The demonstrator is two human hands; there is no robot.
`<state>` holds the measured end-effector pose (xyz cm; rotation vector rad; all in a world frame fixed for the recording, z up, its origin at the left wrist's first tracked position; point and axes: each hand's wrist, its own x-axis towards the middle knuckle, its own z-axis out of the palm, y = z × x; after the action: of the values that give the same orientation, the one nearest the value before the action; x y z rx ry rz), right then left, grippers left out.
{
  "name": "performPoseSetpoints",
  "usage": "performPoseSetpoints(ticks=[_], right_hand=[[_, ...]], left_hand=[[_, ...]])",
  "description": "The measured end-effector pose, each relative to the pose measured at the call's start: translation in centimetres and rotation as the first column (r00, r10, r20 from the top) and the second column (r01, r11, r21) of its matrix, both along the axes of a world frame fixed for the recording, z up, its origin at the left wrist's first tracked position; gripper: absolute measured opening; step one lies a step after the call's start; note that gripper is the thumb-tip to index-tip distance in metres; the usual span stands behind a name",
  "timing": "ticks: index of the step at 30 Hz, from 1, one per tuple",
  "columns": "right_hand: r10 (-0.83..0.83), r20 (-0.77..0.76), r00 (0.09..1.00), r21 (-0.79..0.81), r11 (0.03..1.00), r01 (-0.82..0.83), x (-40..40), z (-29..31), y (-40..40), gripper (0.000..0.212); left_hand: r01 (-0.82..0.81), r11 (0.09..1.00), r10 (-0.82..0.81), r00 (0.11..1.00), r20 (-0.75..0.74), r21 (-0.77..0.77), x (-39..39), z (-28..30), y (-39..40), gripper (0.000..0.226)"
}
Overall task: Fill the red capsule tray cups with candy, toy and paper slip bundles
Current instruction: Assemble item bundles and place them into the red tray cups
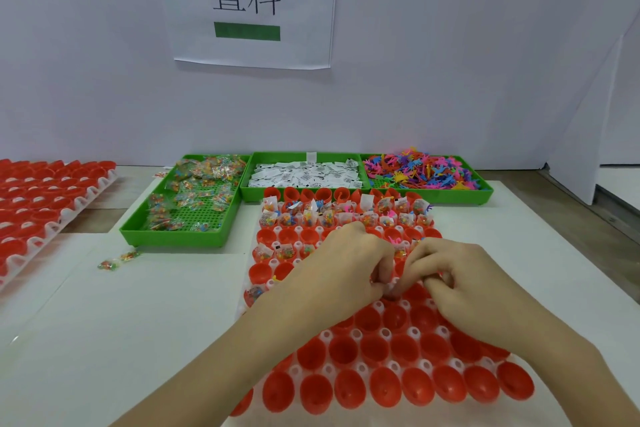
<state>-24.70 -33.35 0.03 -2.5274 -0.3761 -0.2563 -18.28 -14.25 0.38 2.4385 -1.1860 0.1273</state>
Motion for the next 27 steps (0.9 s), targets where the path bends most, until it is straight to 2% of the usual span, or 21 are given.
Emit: performPoseSetpoints(ticks=[5, 9, 13, 16, 19, 21, 23, 25, 27], right_hand=[[-0.006, -0.015, 1.000, -0.056, 0.998, 0.005, 0.1, -0.1, 0.2, 0.060], [-0.023, 0.022, 0.999, 0.078, 0.997, 0.021, 0.0, 0.5, 0.0, 0.063], [-0.040, 0.073, 0.997, 0.141, 0.990, 0.029, 0.0, 0.7, -0.2, 0.064], [-0.055, 0.095, 0.994, 0.167, 0.985, 0.039, 0.1, 0.6, -0.3, 0.062], [-0.059, 0.076, 0.995, 0.166, 0.985, 0.046, 0.2, 0.4, -0.2, 0.059], [-0.063, 0.070, 0.996, 0.161, 0.986, 0.051, 0.3, 0.2, -0.1, 0.057], [-0.066, 0.074, 0.995, 0.162, 0.985, 0.053, 0.4, 0.1, 0.0, 0.058], [-0.063, 0.073, 0.995, 0.164, 0.985, 0.050, 0.3, 0.0, 0.0, 0.058], [-0.062, 0.075, 0.995, 0.160, 0.986, 0.049, 0.3, 0.0, 0.0, 0.057]], left_hand=[[0.038, 0.999, -0.040, 0.997, 0.060, 0.030, -0.1, -0.2, 0.1, 0.010], [0.094, 0.994, -0.091, 0.994, 0.068, -0.048, 0.0, 0.2, 0.7, 0.012], [0.074, 0.987, -0.068, 0.996, 0.050, -0.139, 0.2, 1.9, 1.8, 0.014], [-0.056, 0.978, 0.065, 0.997, 0.040, -0.200, 0.7, 2.8, 3.7, 0.017], [-0.258, 0.942, 0.276, 0.959, 0.059, -0.213, 2.0, 1.9, 7.6, 0.022], [-0.442, 0.889, 0.454, 0.886, 0.096, -0.124, 3.4, 0.6, 10.8, 0.029], [-0.605, 0.796, 0.601, 0.793, 0.102, 0.014, 4.8, -0.9, 13.8, 0.038], [-0.670, 0.734, 0.667, 0.742, 0.061, 0.112, 5.8, -2.0, 15.9, 0.047], [-0.653, 0.741, 0.659, 0.752, 0.021, 0.161, 6.3, -2.7, 17.0, 0.047]])
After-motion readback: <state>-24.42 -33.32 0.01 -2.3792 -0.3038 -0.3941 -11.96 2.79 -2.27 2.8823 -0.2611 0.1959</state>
